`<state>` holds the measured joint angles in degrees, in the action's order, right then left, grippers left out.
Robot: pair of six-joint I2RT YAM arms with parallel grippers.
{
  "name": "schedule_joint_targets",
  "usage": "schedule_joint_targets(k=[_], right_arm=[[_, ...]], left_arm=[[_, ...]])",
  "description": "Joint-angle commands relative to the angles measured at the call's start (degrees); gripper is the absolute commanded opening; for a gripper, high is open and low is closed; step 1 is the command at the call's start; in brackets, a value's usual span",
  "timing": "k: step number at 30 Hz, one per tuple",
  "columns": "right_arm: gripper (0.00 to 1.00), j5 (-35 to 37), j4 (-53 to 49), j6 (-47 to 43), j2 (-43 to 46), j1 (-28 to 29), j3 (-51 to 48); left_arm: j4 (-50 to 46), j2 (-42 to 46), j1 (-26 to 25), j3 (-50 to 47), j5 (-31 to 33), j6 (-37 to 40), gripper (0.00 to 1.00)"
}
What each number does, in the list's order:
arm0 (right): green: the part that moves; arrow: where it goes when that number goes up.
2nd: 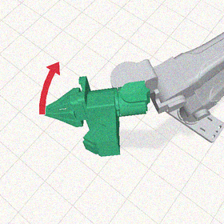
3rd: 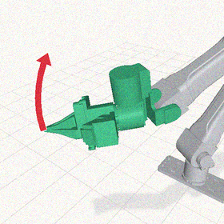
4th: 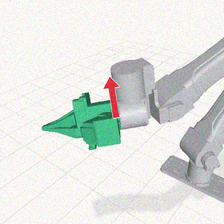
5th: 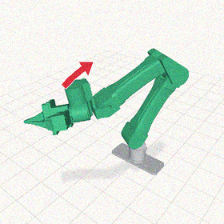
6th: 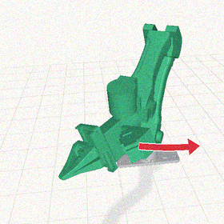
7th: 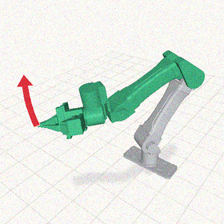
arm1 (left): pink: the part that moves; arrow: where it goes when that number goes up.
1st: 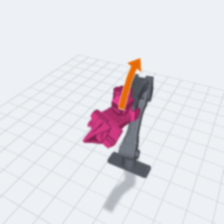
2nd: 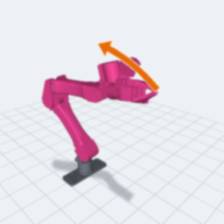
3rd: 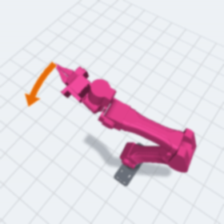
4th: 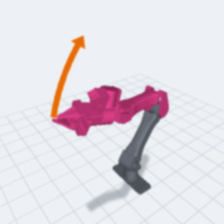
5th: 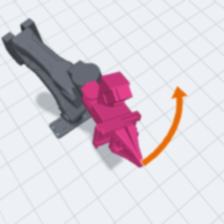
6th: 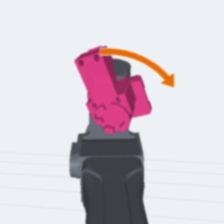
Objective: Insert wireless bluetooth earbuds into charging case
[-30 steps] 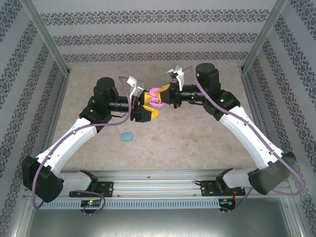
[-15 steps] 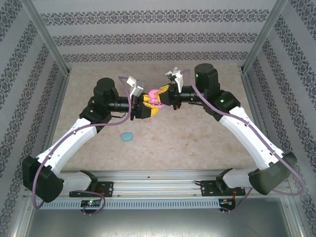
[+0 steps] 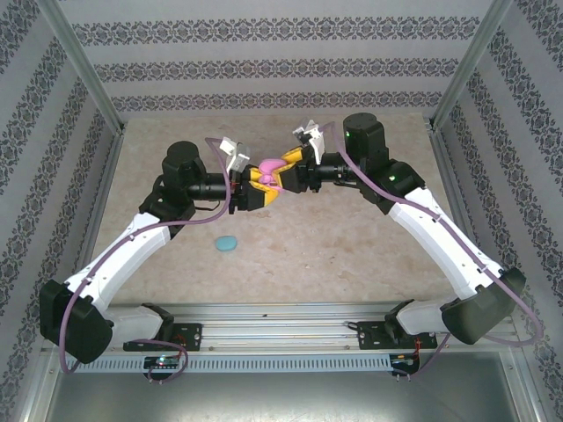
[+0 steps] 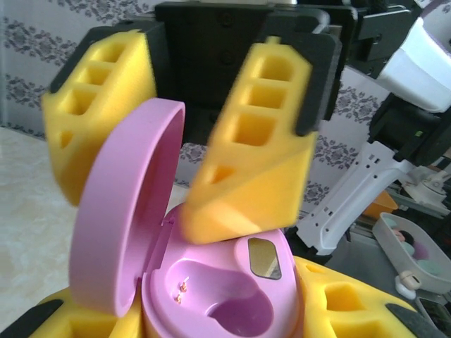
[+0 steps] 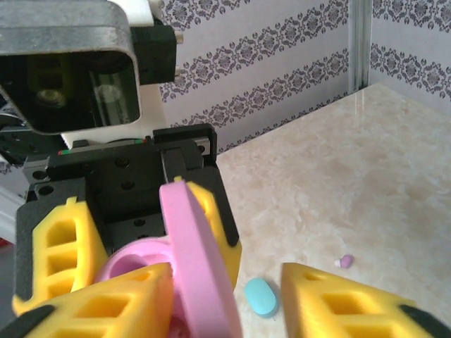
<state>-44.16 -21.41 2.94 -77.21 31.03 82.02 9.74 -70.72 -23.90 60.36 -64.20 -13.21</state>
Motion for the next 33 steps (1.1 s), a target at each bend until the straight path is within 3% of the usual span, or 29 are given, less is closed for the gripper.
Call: schedule_joint_targets(k=[1,11,14,20,26,33], right_arm=[[0.5,-0.48,1.19,2.85,0.61,0.61,0.34],[0.59,1.6,4.25,19.08,0.57,-1.0,0.51],[0.62,6.25,2.54,22.72,1.0,-2.36,0.42],[0.59,16.66,-3.18,29.45,-0.49,-5.5,-0.97],[0.52,18.69,-4.36,34.29,-11.11,-3.16,-0.13],[0.44,17.94,-8.38,33.07,-35.16,4.38,16.83]], left_arm=[[4.11,1.77,1.38,-1.26,1.39,-0.91,0.13],[5.82,3.46,4.95,-6.96,4.06,-2.74,0.13],[5.7,4.59,6.6,-8.85,4.84,-2.78,0.13],[0.16,8.06,8.76,-10.72,6.79,0.23,0.12],[-6.54,11.28,9.16,-10.55,8.56,4.18,0.13],[-11.42,13.67,9.4,-9.57,9.57,6.28,0.12]])
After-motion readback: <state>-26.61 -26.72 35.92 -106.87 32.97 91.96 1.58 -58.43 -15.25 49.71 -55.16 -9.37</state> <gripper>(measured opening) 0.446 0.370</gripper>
